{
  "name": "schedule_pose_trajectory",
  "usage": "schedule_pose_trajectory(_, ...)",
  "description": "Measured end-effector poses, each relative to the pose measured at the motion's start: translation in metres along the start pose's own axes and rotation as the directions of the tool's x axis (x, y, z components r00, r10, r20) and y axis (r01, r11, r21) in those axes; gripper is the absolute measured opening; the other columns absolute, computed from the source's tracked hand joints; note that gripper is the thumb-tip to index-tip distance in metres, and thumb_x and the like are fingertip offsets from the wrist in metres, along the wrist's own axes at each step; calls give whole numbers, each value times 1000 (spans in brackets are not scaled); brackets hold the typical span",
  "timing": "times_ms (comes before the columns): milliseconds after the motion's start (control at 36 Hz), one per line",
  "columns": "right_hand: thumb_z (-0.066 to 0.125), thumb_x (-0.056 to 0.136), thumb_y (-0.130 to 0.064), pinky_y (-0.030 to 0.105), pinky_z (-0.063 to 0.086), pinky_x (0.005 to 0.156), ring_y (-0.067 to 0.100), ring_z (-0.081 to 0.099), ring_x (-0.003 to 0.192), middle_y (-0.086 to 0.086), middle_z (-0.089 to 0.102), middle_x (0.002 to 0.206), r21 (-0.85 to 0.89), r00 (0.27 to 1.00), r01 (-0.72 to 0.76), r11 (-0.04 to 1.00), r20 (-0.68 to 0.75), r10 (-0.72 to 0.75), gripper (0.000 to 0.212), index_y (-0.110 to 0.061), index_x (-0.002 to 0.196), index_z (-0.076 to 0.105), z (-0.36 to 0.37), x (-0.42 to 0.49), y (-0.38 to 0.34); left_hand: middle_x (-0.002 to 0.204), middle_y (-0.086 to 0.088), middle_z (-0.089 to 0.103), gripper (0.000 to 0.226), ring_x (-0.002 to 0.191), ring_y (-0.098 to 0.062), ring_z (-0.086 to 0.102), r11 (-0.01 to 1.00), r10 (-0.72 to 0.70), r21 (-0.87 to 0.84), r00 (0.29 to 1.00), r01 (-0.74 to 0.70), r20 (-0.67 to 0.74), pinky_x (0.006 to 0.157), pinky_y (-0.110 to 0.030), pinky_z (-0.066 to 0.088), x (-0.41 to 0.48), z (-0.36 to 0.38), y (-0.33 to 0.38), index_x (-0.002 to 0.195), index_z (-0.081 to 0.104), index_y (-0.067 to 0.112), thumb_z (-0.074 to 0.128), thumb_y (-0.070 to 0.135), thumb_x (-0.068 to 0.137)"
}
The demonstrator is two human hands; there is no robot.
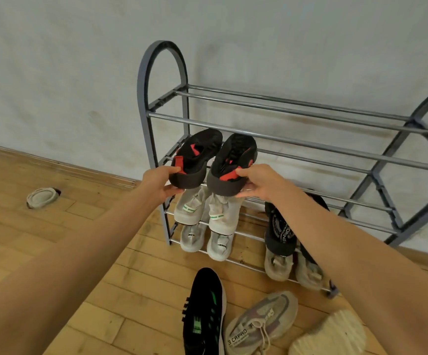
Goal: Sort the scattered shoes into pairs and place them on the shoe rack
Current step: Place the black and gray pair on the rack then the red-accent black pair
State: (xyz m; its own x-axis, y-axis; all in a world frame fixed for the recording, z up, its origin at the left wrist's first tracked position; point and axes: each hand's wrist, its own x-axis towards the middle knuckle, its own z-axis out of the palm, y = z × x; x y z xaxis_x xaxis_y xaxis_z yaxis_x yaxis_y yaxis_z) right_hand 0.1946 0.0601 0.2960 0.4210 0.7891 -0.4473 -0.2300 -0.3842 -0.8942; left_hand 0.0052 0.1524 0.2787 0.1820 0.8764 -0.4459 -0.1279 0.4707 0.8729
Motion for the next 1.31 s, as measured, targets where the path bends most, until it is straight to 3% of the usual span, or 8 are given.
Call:
schedule_pose_trajectory(556, 53, 94, -5, 54, 49, 94, 35, 54, 120, 17, 54, 133, -21, 1000, -4, 1000, 27, 5, 39, -3, 132, 47, -4, 6, 4, 112, -15, 56, 33, 101, -29, 60, 1000, 6, 0, 1000, -6, 14, 90, -46, 54, 3, 7, -6, 117, 52, 6, 63, 5, 86)
schedule_pose_trajectory(722, 53, 95, -11, 46, 52, 88, 33, 55, 119, 15, 55, 132, -87, 999, 18, 996, 34, -15, 39, -6, 134, 47, -2, 1, 7, 112, -13, 58, 37, 106, -29, 61, 1000, 11, -29, 1000, -10, 29, 92, -48, 52, 0, 6, -10, 120, 52, 6, 66, 10, 86)
schedule_pose_trajectory(833, 55, 95, -12, 46, 50, 95, 30, 54, 122, 14, 54, 134, -141, 998, 67, 988, 27, -64, 41, -6, 135, 46, 3, -5, 9, 109, -12, 61, 40, 108, -29, 62, 999, 32, -38, 999, -31, 22, 92, -47, 53, -8, 6, -10, 122, 52, 3, 66, 13, 86)
schedule_pose_trajectory(944, 56, 93, -8, 40, 47, 96, 26, 52, 123, 13, 55, 134, -208, 994, 110, 972, 20, -108, 42, -5, 134, 47, 3, -18, 13, 116, -16, 59, 41, 114, -29, 58, 998, 56, -17, 997, -56, 48, 96, -43, 50, -19, 5, -15, 127, 49, -3, 61, 3, 88)
schedule_pose_trajectory(1000, 56, 93, -7, 40, 44, 98, 26, 51, 124, 13, 54, 134, -268, 989, 149, 952, 33, -145, 39, -4, 131, 49, 0, -31, 15, 106, -14, 59, 39, 108, -26, 56, 997, 69, 24, 996, -71, 58, 91, -37, 52, -29, 5, -19, 126, 49, -6, 58, -2, 88)
schedule_pose_trajectory(1083, 57, 92, -9, 39, 46, 98, 31, 50, 124, 18, 53, 132, -389, 979, 189, 902, -2, -206, 38, 2, 128, 50, -9, -55, 20, 104, -11, 56, 37, 93, -20, 54, 990, 56, 122, 995, -65, 77, 88, -36, 53, -48, 8, -29, 124, 52, -4, 59, -2, 87)
schedule_pose_trajectory(1194, 58, 91, -22, 43, 45, 102, 31, 53, 119, 18, 52, 135, -668, 966, 216, 712, 43, -253, 44, -3, 130, 51, -34, -86, 38, 118, -11, 50, 37, 106, -23, 52, 931, 52, 346, 983, -112, 178, 81, -36, 54, -80, 18, -51, 120, 51, 3, 63, 2, 85)
schedule_pose_trajectory(1306, 55, 94, -28, 32, 40, 101, 25, 49, 124, 11, 50, 138, -862, 966, 239, 446, 162, -203, 50, -9, 139, 43, -69, -116, 73, 112, -8, 55, 33, 102, -23, 55, 710, 24, 651, 932, -270, 361, 87, -38, 52, -112, 31, -87, 115, 53, 10, 65, 11, 84)
